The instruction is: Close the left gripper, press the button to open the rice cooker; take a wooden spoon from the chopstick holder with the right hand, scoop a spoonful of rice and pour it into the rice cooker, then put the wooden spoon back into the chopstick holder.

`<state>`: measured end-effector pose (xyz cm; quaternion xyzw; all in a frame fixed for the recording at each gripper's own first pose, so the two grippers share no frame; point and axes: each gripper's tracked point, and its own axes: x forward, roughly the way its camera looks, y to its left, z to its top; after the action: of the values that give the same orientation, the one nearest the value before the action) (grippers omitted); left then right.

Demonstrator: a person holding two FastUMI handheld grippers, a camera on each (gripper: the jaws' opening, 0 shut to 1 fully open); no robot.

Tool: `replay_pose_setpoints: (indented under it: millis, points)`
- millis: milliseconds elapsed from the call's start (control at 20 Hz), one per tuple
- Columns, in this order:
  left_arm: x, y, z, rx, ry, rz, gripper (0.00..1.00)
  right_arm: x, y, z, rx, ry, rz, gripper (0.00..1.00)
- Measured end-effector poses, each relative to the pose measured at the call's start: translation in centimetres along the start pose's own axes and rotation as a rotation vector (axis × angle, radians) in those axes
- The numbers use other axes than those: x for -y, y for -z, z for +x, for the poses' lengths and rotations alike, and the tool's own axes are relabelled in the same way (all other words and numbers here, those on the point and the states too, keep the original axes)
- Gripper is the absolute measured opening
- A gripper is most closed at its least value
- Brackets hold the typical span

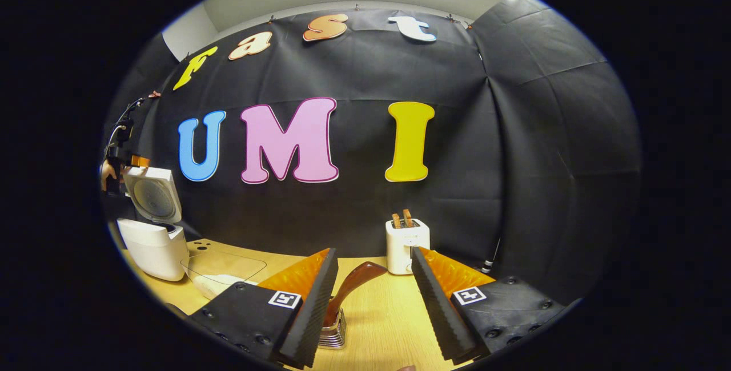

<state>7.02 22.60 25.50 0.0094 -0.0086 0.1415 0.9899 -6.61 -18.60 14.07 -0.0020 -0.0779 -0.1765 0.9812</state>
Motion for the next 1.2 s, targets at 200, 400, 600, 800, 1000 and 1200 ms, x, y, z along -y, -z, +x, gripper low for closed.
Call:
replay_pose_setpoints:
  millis: [200,400,600,800,1000,1200]
  points:
    - [1.6,3.6,-3.0,-0.02,0.001,-0.005,0.91,-0.3,0.0,-0.4,-0.008,-0.036,-0.003,0.81]
    - [2.5,6.8,-4.7,-0.033,-0.03,-0.018,0.92,-0.4,0.0,-0.6,-0.007,-0.065,-0.013,0.81]
    - [3.7,9.5,-5.4,-0.065,-0.06,-0.017,0.93,-0.1,0.4,-0.7,-0.022,-0.082,-0.017,0.81]
    - [5.3,11.9,-5.1,-0.12,-0.052,-0.025,0.93,0.3,0.7,-0.9,-0.032,-0.092,-0.009,0.81]
    - [5.7,13.2,-5.2,-0.159,-0.058,-0.008,0.93,1.0,1.4,-1.0,-0.042,-0.086,0.007,0.81]
    - [5.9,15.2,-5.4,-0.228,-0.049,-0.003,0.93,0.6,2.1,-0.9,-0.053,-0.111,0.053,0.81]
